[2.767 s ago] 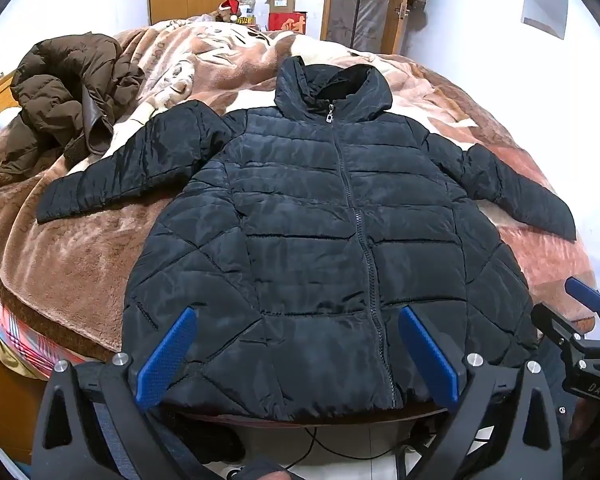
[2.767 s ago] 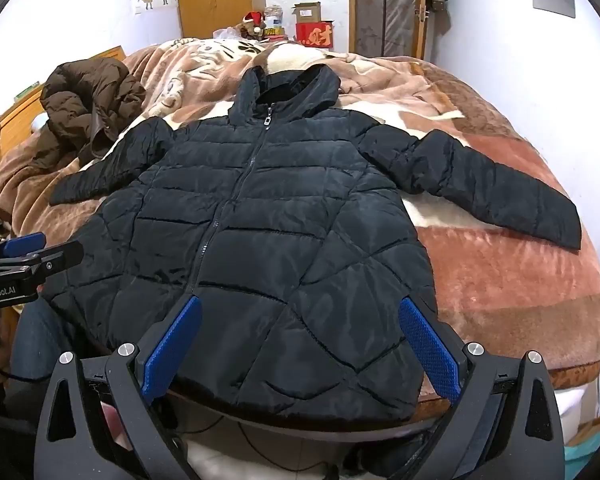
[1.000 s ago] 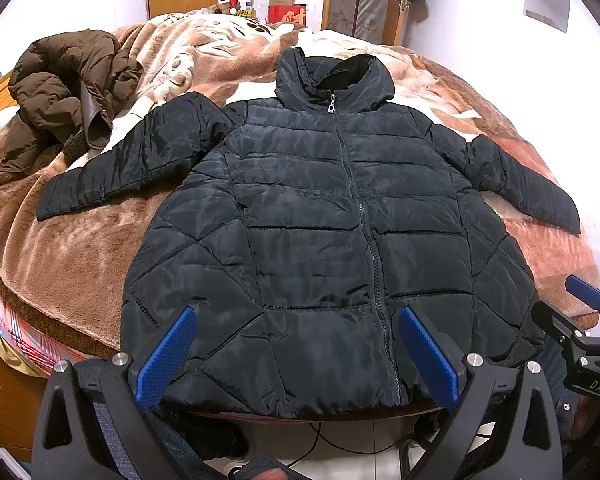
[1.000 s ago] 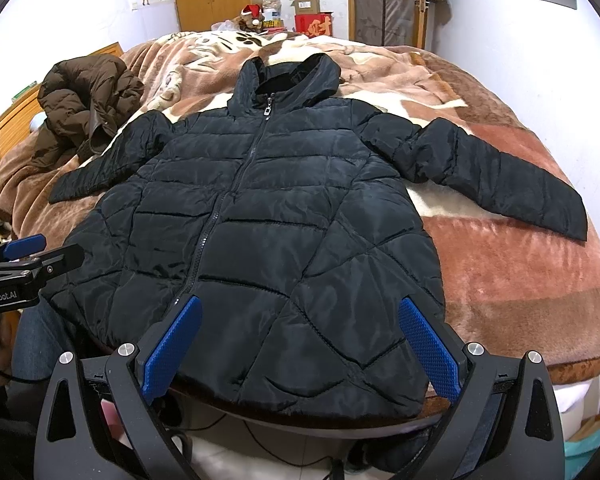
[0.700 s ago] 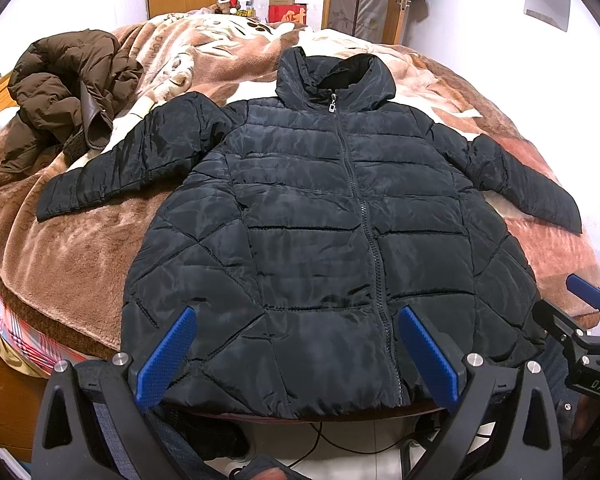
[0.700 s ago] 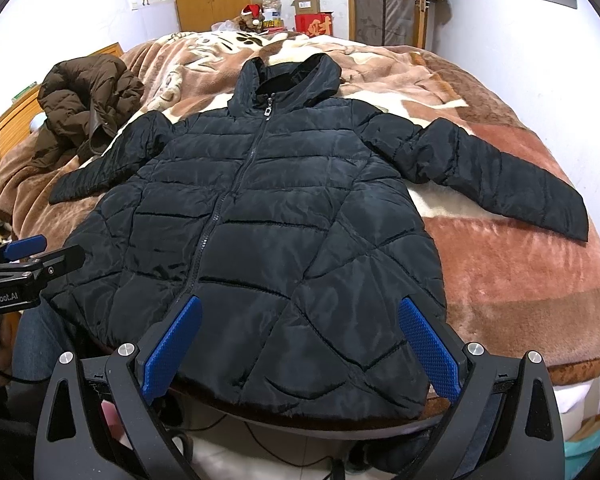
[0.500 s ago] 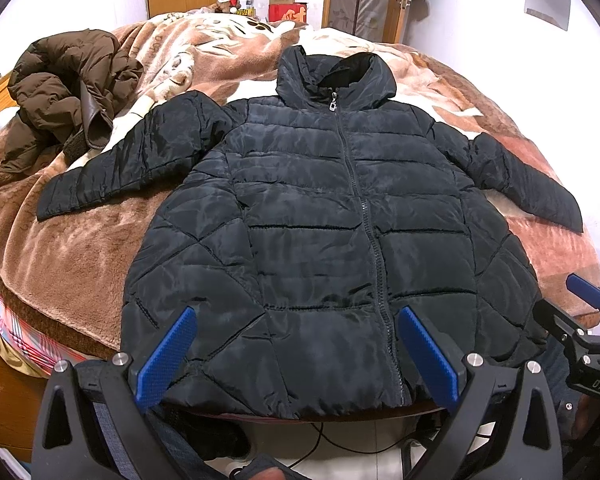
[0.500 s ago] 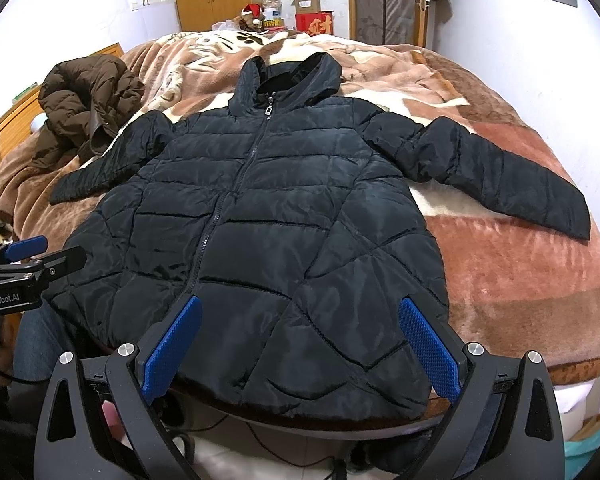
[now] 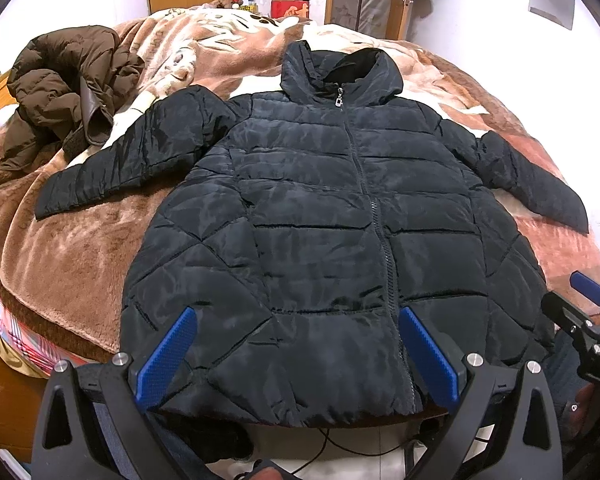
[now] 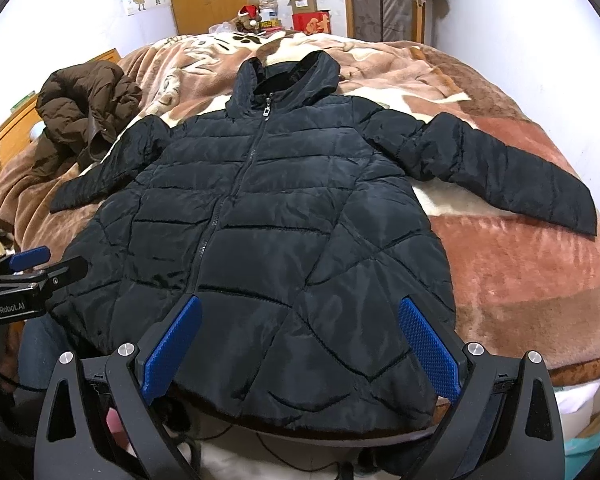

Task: Fold large clothes
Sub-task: 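Grasp the sleeve cuff nearest the left tool with the left gripper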

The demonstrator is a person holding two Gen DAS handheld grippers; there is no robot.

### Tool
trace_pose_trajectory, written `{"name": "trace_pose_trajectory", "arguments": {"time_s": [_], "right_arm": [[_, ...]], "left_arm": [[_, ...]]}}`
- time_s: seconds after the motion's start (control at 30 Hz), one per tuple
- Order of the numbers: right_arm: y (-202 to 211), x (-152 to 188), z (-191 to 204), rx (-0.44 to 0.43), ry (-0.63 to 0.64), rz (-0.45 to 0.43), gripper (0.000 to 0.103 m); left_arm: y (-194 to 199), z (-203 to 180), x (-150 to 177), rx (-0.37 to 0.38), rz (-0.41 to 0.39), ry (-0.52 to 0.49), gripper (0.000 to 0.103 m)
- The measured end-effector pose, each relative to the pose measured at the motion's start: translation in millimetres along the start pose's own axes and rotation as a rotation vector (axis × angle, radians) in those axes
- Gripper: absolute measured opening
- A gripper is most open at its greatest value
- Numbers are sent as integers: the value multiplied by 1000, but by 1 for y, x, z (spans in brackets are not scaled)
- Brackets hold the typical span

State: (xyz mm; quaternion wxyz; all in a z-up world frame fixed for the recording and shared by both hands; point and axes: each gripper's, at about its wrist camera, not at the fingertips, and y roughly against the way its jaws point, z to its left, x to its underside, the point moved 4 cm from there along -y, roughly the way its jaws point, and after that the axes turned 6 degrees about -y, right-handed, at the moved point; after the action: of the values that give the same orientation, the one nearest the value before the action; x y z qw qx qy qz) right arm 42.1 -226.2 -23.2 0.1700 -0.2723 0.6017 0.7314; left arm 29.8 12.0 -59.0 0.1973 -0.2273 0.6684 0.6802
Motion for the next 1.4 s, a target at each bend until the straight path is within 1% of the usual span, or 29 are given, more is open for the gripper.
{"name": "trace_pose_trajectory", "arguments": {"time_s": [0.27,0.47,0.57,0.63,0.67,0.77,0.8,0.93,1.07,1.13,1.2,1.3,1.4], "right_arm": [[-21,-21,3,-2,25,12,99],[-47,-49,11,-24,35,13,99],[-63,-63,18,-33,48,15,99],[-74,-72,21,-39,57,16,99],[-80,-76,24,-38,64,15,99],[-99,-87,31,-42,81,36,99],[-105,-91,34,-43,88,43,99],[-124,-104,45,-25,127,43,99],[-146,-114,52,-10,161,53,99],[-155,-118,53,-1,169,57,99],[-166,-122,53,9,169,70,99],[-179,-127,51,31,167,82,99],[-188,-129,49,42,161,90,99]], "left_arm": [[-21,22,-11,-5,11,32,102],[-45,55,-27,-14,20,93,102],[-58,75,-37,-36,23,113,102],[-68,92,-45,-42,23,143,101],[-72,103,-48,-47,21,167,97],[-86,136,-58,-101,15,216,96],[-92,148,-61,-108,15,234,96],[-113,188,-68,-101,25,303,96],[-133,231,-70,-136,32,379,92],[-142,253,-70,-163,27,418,92],[-151,277,-72,-171,16,459,92],[-169,313,-73,-219,22,517,92],[-185,348,-73,-241,26,604,92]]}}
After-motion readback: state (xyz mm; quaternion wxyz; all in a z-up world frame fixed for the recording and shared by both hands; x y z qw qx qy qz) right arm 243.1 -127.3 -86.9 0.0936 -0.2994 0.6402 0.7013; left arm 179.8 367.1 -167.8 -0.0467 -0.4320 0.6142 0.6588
